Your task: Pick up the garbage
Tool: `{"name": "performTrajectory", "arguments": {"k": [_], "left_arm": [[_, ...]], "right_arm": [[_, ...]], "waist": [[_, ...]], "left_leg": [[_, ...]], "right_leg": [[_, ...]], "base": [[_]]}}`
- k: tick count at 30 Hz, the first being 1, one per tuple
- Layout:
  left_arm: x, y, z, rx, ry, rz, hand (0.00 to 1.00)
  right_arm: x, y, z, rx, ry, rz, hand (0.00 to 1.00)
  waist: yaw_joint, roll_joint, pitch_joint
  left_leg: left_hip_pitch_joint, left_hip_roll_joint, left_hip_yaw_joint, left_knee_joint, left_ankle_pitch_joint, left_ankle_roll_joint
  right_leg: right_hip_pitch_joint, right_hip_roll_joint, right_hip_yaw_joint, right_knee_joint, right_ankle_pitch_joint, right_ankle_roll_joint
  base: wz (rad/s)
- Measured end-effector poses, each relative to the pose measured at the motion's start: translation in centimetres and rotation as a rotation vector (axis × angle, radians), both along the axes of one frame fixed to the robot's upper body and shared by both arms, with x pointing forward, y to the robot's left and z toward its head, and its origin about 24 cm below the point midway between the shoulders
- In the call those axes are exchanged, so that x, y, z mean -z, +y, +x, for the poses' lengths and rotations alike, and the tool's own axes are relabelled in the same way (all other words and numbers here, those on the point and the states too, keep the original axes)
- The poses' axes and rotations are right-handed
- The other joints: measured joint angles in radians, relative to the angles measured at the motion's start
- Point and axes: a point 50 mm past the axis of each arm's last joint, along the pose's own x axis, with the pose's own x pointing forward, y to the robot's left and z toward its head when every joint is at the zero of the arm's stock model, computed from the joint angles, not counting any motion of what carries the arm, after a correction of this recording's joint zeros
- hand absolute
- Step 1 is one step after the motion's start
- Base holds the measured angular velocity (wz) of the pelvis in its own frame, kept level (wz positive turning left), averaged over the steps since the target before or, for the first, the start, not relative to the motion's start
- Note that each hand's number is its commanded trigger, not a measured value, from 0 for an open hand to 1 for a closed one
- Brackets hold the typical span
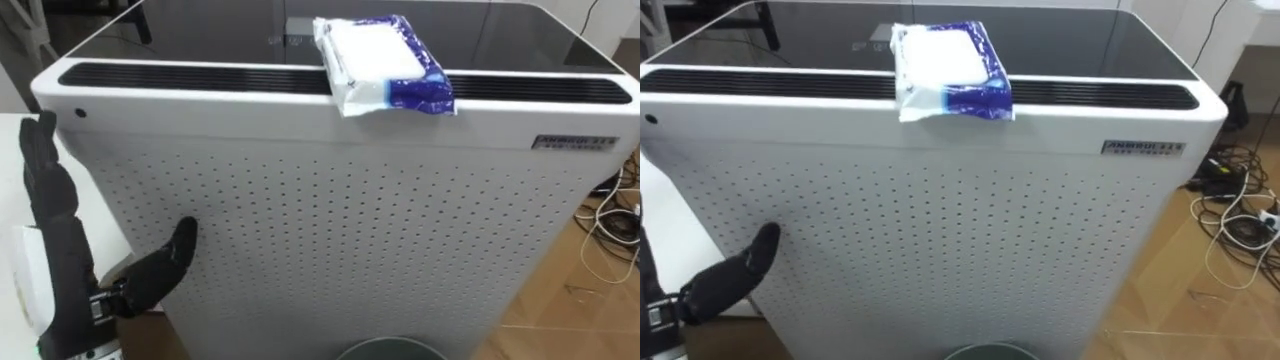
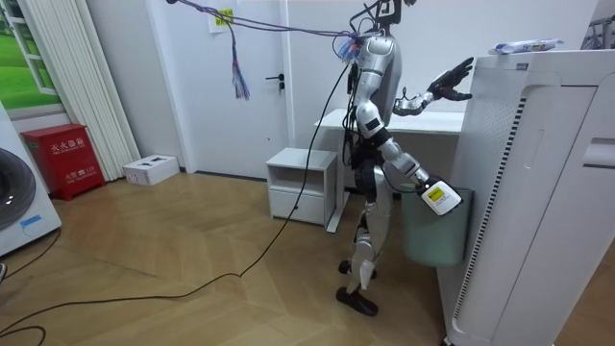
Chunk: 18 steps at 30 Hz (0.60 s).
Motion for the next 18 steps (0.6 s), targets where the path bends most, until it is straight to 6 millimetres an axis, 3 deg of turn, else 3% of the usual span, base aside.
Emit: {"name": "performTrajectory", "arguments": {"k": [5, 12, 18], "left_arm": [[-2.0, -0.6, -0.5, 0.032, -0.126, -0.010, 0.00], [-3.1, -1.6, -0.3, 0.083, -0.182, 0.073, 0.00], [-4.1, -3.6, 0.2, 0.215, -0.221, 0.145, 0.00]], "right_arm": [[0.0, 0.1, -0.1, -0.010, 0.004, 0.007, 1.00], [0.1, 0.2, -0.1, -0.042, 0.010, 0.009, 1.00], [0.1, 0.5, 0.0, -0.082, 0.014, 0.027, 1.00]], "waist": [[0.005, 0.004, -0.0019], [-0.015, 0.008, -0.0037], [-0.032, 0.009, -0.0036]], "left_leg": [[0.020, 0.000, 0.000, -0.014, 0.000, 0.000], [0.034, -0.001, -0.004, -0.025, 0.002, -0.002], [0.044, 0.000, -0.004, -0.038, 0.004, -0.003]], "right_leg": [[0.017, 0.001, -0.002, -0.003, 0.001, 0.000], [0.033, 0.002, -0.001, -0.009, 0.001, 0.000], [0.044, 0.005, 0.002, -0.024, 0.003, 0.000]], "base": [[0.00], [0.00], [0.00]]}}
